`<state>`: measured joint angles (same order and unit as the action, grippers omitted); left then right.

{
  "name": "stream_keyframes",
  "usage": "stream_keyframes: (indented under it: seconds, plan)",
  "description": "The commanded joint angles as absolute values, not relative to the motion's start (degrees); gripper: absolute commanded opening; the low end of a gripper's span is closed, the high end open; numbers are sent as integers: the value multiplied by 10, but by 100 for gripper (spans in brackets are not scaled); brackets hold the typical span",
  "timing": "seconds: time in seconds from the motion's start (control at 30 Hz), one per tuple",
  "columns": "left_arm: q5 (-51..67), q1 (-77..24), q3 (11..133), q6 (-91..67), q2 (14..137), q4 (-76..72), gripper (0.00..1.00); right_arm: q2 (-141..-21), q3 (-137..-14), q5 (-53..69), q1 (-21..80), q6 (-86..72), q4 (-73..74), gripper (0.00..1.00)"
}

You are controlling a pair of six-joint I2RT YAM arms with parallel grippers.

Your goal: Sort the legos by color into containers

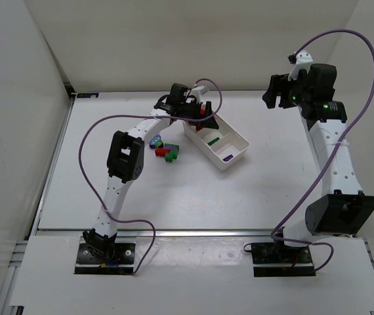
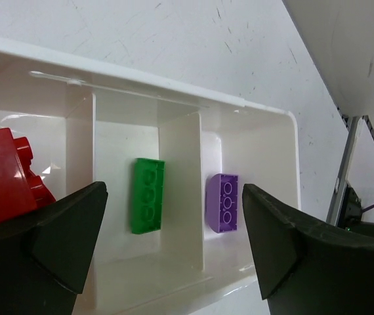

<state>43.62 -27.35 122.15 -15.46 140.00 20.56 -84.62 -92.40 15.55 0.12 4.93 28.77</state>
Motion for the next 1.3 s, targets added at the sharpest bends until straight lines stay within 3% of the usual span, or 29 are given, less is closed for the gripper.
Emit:
stream_keyframes:
  seconds: [0.0,0.7,0.9,1.17,1.27]
  plan:
    - [430,-278,1247,-146,1404,210,95,-835,-931,158,1,46,277,82]
    - [300,-269,1291,-107,1386,201,99,-838,-914,201,1,34,268,82]
    - [367,-254,1278,-138,1358,175,99,-838,-906,214,2,31,263,81]
    - [423,-218,1178,-216,1182,101,99,-863,-916,237,45,75,254,81]
    - [418,-189,1146,-191,1107,138,99,-888,-925,250,78,97,247,81]
